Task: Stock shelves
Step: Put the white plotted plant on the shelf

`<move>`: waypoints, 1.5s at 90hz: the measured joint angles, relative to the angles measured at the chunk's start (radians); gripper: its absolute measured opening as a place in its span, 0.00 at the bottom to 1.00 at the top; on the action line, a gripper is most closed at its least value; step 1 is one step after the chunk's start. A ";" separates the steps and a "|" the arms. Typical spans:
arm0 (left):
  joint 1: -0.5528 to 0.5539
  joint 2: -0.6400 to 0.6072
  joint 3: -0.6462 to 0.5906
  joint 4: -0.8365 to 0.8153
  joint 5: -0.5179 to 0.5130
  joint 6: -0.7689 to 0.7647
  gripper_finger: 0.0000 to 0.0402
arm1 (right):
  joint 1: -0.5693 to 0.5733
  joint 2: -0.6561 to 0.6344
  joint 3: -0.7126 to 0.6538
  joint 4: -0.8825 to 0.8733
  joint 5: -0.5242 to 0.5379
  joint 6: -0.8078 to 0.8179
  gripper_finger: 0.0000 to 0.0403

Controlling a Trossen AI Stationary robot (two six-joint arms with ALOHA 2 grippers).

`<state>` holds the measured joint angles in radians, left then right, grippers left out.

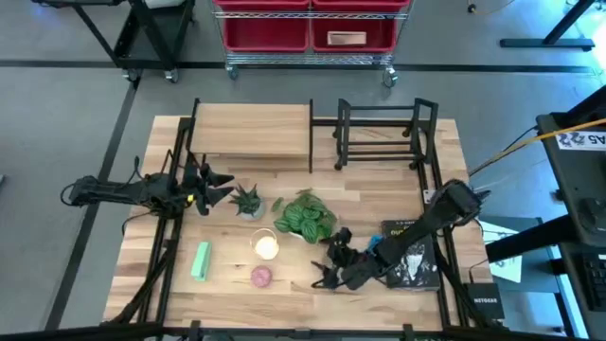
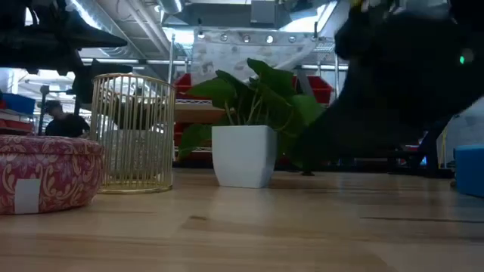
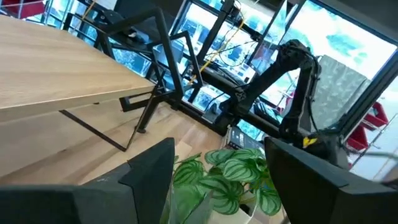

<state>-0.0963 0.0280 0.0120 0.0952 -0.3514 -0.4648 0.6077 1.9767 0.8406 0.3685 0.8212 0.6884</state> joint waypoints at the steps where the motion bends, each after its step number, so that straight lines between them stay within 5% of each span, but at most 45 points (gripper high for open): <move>1: 0.000 0.000 0.000 0.000 0.000 0.000 0.59 | -0.002 0.004 0.000 0.004 0.008 0.004 0.81; 23: 0.000 0.000 0.000 0.000 0.000 -0.019 0.59 | -0.061 0.106 0.002 0.061 0.027 0.018 0.81; 81: 0.000 0.000 0.000 -0.015 0.011 -0.030 0.59 | -0.131 0.088 -0.001 0.099 0.092 -0.102 0.81; 135: 0.000 0.000 0.000 -0.043 0.011 -0.036 0.59 | -0.290 0.070 0.001 0.167 -0.250 -0.493 0.81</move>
<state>-0.0963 0.0277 0.0124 0.0524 -0.3403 -0.5007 0.3174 2.0470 0.8417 0.5351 0.5713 0.1951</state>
